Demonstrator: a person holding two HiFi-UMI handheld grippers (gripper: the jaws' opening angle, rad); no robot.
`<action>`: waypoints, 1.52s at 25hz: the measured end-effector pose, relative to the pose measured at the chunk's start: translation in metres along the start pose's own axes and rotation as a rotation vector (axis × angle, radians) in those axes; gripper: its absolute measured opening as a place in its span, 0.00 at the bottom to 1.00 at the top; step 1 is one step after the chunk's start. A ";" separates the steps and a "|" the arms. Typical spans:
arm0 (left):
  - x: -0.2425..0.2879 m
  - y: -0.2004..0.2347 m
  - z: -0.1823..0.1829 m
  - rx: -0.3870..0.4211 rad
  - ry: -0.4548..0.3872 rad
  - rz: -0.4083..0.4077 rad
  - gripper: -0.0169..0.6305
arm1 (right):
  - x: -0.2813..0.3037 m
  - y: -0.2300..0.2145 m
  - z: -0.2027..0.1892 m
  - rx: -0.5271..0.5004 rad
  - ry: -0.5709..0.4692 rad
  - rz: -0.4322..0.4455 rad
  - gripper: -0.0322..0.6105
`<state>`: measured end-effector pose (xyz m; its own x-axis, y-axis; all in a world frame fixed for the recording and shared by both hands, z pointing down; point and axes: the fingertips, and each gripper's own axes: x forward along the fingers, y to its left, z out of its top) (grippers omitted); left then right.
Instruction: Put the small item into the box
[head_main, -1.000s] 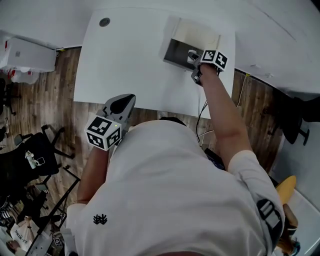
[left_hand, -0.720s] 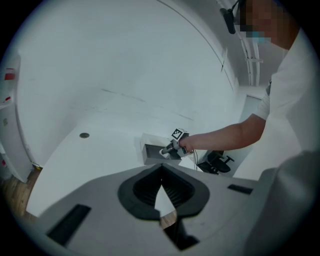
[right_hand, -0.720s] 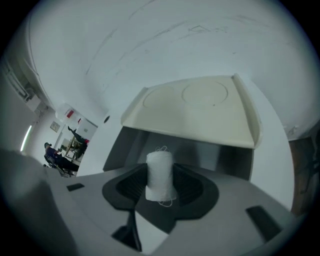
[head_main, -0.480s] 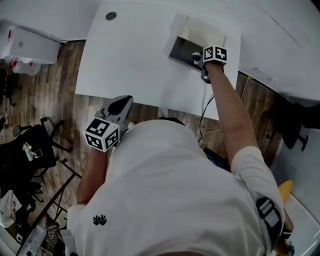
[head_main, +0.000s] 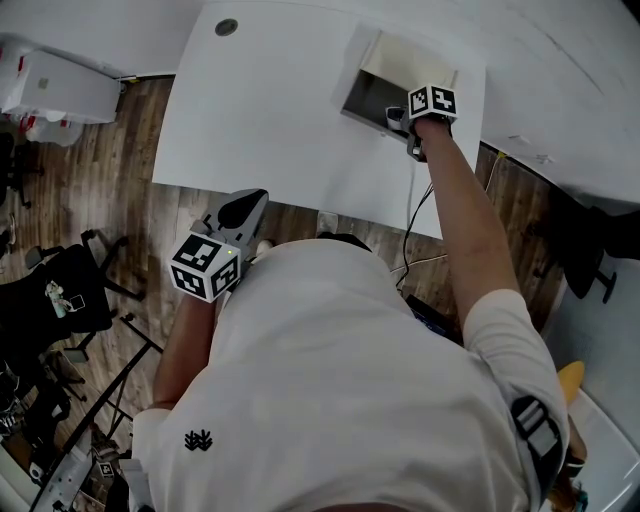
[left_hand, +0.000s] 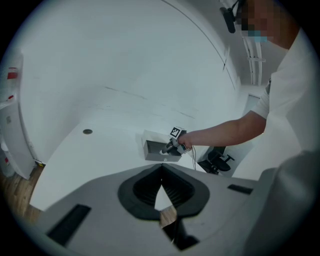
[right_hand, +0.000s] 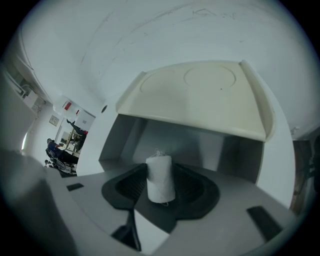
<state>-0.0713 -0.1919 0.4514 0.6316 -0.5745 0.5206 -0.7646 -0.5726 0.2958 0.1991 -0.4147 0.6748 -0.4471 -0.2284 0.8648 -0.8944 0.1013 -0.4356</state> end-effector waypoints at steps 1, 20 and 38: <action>-0.001 0.000 0.000 0.001 -0.001 -0.001 0.04 | -0.002 -0.001 0.000 -0.001 -0.003 -0.003 0.32; -0.025 0.005 -0.013 0.051 -0.011 -0.084 0.04 | -0.055 0.012 -0.014 -0.055 -0.157 -0.048 0.35; -0.104 0.012 -0.065 0.076 -0.038 -0.157 0.04 | -0.144 0.096 -0.127 -0.135 -0.433 -0.097 0.21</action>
<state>-0.1539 -0.1008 0.4530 0.7483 -0.4951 0.4415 -0.6449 -0.6991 0.3089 0.1759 -0.2486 0.5399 -0.3411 -0.6232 0.7037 -0.9381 0.1781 -0.2970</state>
